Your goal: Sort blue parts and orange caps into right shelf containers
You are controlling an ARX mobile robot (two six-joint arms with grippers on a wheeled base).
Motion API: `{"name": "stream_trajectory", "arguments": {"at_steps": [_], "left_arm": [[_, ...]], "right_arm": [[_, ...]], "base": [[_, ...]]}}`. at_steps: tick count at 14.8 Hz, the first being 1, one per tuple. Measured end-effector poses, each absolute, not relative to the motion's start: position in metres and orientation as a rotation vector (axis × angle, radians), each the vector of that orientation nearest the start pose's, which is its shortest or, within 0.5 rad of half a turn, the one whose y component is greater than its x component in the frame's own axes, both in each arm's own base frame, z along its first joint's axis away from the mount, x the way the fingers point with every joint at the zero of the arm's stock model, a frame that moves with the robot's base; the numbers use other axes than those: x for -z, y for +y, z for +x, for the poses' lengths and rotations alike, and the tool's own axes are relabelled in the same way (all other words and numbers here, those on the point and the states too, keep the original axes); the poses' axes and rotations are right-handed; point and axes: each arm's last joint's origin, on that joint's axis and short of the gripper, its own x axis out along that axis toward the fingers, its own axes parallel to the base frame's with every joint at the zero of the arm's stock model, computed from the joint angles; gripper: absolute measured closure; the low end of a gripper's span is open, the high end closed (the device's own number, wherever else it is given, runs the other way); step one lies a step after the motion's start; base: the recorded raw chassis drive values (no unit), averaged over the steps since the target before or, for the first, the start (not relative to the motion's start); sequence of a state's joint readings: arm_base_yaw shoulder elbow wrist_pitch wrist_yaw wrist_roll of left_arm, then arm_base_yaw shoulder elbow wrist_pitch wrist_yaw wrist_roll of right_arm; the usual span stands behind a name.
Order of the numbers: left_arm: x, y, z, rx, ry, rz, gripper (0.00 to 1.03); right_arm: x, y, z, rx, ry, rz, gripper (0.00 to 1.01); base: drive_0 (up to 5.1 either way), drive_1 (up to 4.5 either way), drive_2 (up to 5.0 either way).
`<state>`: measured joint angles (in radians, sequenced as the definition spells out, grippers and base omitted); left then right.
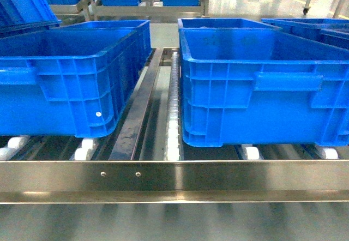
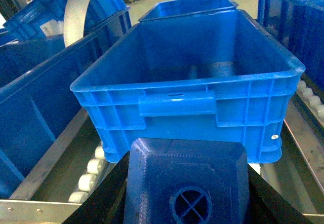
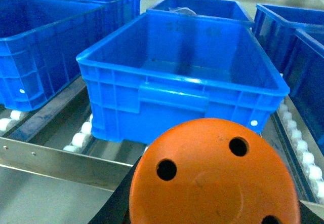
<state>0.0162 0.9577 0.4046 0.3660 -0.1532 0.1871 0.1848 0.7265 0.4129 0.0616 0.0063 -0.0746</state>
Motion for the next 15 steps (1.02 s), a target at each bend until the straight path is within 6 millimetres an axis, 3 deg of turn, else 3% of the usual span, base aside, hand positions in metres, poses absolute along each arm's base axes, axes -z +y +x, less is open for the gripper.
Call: {"name": "stream_trajectory", "arguments": {"at_steps": [3,4,6,7,8,9,11,12,13,15], "left_arm": [[-0.224,0.008,0.203,-0.151,0.202,0.199,0.59],[-0.224,0.008,0.203,-0.151,0.202,0.199,0.59],[-0.224,0.008,0.203,-0.151,0.202,0.199,0.59],[-0.224,0.008,0.203,-0.151,0.202,0.199,0.59],[-0.224,0.008,0.203,-0.151,0.202,0.199,0.59],[-0.224,0.008,0.203,-0.151,0.202,0.199,0.59],[-0.224,0.008,0.203,-0.161,0.204,0.198,0.59],[-0.224,0.006,0.205,-0.258,0.224,0.188,0.59],[-0.227,0.008,0.215,-0.333,0.218,0.178,0.59],[-0.247,0.014,0.252,-0.296,0.157,0.138,0.59]], "right_arm": [[-0.252,0.028,0.205,-0.191,0.189,-0.126,0.58],[-0.257,0.028,0.230,-0.166,0.160,-0.132,0.58],[-0.271,0.034,0.305,-0.114,0.145,-0.137,0.58],[-0.271,0.036,0.332,-0.094,0.176,-0.137,0.55],[-0.268,0.040,0.363,-0.100,0.199,-0.126,0.44],[-0.262,0.045,0.380,-0.109,0.199,-0.114,0.31],[-0.258,0.052,0.355,-0.150,0.174,-0.116,0.11],[-0.265,0.050,0.330,-0.167,0.146,-0.113,0.01],[-0.268,0.046,0.302,-0.186,0.134,-0.108,0.04],[-0.240,0.036,0.258,-0.184,0.242,-0.109,0.03]], "base": [[0.0,0.00,0.0],[0.0,0.00,0.0],[0.0,0.00,0.0],[0.0,0.00,0.0],[0.0,0.00,0.0],[0.0,0.00,0.0],[0.0,0.00,0.0],[0.0,0.00,0.0],[0.0,0.00,0.0],[0.0,0.00,0.0]]}}
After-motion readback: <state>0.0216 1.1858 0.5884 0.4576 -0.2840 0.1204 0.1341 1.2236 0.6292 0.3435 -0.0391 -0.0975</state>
